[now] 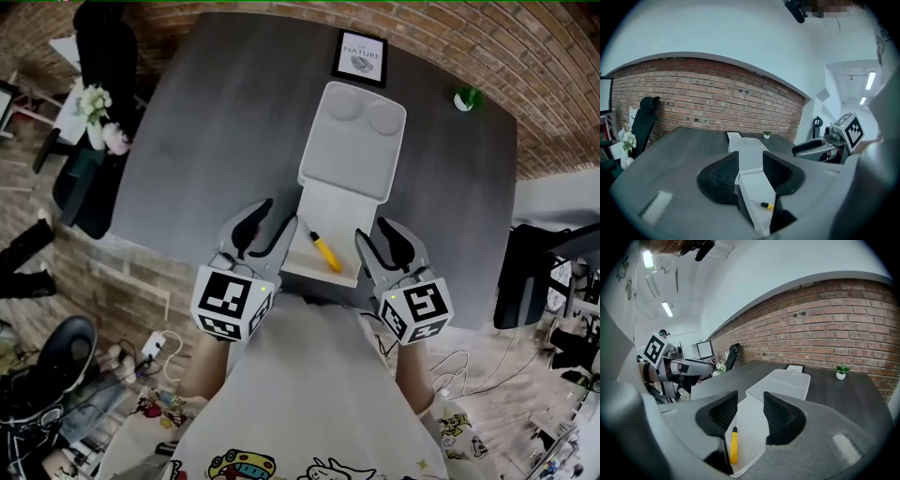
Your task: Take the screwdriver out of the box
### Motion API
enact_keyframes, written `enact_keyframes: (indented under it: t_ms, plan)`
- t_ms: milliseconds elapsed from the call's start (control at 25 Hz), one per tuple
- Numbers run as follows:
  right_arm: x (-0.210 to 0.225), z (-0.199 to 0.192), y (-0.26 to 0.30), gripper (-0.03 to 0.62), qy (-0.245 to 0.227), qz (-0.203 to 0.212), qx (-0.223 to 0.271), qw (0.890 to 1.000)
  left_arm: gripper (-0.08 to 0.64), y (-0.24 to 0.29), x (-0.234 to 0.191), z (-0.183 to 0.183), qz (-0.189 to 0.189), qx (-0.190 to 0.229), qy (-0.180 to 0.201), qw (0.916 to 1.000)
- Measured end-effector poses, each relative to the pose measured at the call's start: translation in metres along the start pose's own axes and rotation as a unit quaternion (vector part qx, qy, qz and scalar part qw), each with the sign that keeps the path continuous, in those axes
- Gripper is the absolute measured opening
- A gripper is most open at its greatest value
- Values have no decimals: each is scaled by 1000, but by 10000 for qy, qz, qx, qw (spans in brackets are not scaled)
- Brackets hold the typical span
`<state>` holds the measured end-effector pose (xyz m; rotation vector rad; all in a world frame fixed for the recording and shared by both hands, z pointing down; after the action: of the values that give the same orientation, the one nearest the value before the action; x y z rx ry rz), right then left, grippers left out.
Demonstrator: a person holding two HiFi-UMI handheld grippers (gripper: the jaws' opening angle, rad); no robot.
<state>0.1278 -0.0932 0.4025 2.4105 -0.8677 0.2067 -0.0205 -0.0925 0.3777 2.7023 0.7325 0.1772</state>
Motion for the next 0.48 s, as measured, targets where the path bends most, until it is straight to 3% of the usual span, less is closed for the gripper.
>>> enact_keyframes:
  t_ms: [480]
  plan:
    - [-15, -43, 29, 167, -156, 270, -785, 9964, 163, -4, 9, -18, -111, -130, -130, 9998]
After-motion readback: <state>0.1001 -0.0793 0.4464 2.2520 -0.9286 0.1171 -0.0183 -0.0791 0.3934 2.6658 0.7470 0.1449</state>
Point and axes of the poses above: the fingertips, and each gripper's own axes: y forward along the fingers, x to its right, z out of its top, the point moved 1 cm from there along -y, backward along the fingers, and after that the axes turned 13 degrees about y, right-handed, at the moved point
